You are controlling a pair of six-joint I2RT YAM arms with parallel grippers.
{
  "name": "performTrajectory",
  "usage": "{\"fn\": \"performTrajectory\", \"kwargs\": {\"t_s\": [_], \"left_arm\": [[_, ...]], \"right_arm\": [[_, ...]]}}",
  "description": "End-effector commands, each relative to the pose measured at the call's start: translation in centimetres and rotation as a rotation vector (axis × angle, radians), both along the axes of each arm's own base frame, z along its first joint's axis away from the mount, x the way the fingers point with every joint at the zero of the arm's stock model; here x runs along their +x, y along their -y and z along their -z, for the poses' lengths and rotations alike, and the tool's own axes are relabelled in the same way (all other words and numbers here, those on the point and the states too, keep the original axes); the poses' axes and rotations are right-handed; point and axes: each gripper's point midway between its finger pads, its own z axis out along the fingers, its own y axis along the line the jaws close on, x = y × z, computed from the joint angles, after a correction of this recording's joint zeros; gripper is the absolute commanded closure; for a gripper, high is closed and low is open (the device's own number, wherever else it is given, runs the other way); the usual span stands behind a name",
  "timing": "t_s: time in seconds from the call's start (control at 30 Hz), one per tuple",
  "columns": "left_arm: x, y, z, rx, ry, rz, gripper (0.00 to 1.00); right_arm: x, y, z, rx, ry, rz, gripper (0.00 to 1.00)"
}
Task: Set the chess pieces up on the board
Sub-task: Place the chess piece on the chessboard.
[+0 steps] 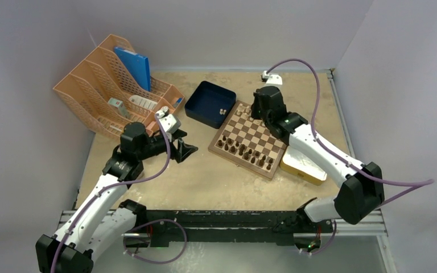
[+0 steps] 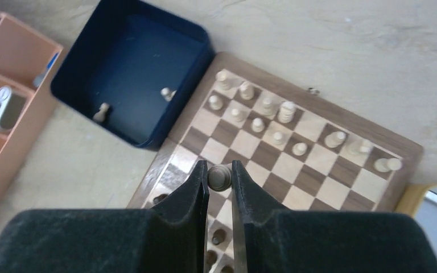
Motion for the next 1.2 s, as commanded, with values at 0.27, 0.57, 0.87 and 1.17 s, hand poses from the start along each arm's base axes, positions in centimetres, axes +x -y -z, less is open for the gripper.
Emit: {"fn": "performTrajectory", "kwargs": {"t_s": [0.27, 0.57, 0.87, 1.17], "left_arm": [[-0.4, 0.3, -0.8, -0.028, 0.010, 0.013, 0.30], [-0.5, 0.3, -0.6, -0.026, 0.013, 0.022, 0.30], [-0.6, 0.3, -0.6, -0.022, 0.020, 0.023, 0.30], [-0.5, 0.2, -0.5, -0.019, 0.021, 0.018, 0.29]], "right_arm": [[3.8, 8.1, 0.7, 0.055, 0.082, 0.271, 0.91], [5.5, 7.9, 5.3, 0.126, 0.050, 0.244, 0.91], [6.8, 7.7, 7.2, 0.138, 0.061, 0.244, 0.91], [7.4, 7.9, 8.5, 0.122, 0.050, 0.257, 0.89]]}}
